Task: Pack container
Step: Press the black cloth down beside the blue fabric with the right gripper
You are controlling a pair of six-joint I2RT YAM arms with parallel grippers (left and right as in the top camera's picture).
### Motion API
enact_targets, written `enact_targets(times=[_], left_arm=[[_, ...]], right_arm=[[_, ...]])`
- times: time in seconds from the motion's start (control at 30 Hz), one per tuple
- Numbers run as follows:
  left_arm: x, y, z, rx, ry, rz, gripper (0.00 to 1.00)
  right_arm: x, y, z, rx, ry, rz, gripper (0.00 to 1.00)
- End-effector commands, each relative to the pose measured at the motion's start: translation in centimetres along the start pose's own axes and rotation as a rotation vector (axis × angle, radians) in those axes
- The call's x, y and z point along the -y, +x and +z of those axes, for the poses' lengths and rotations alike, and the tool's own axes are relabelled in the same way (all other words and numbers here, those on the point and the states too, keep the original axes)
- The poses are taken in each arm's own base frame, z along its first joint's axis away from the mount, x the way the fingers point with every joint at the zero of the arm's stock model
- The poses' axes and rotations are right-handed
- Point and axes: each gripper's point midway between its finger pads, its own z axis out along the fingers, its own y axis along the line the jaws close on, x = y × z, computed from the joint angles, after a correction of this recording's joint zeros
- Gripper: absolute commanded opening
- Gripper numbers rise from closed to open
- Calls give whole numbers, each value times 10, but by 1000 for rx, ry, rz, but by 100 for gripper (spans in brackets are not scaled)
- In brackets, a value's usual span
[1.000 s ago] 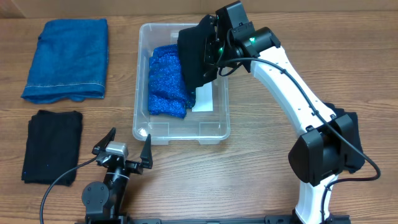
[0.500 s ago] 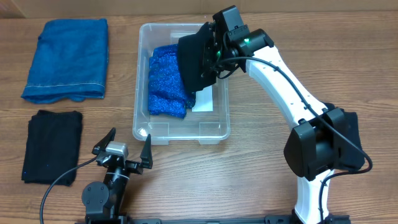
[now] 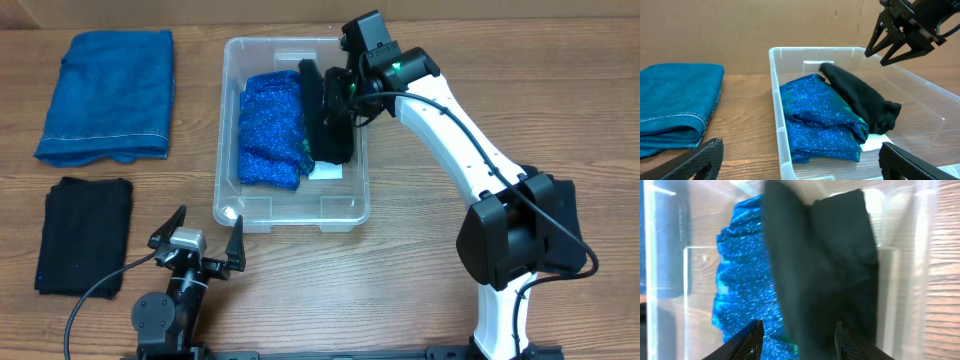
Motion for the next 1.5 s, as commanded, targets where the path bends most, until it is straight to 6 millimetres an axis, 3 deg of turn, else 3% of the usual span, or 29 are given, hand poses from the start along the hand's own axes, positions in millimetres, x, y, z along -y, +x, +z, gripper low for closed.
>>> enact_targets(times=[0.0,0.2,0.3,0.5,0.8,1.1,1.47], left_arm=[[-1,-1,0,8,-3,21,100],[-1,-1,0,8,-3,21,100],[-1,-1,0,8,-3,20,100],[-1,-1,0,8,-3,21,100],[-1,-1,0,8,-3,20,100],[-1,-1,0,8,-3,21,100],[-1,-1,0,8,-3,21,100]], right_arm=[[6,-12,-7,56,50,-19,50],[-10,-29,-28,104,21,-45,50],[-9,-27,-28,95,26,-44,50],[-6,-10,-16,47,41,-49,49],[-25,14,16,-8,38,-97,49],[-9,30,53,-81,82,-89,49],[13,24,52,-39,204,-93,49]])
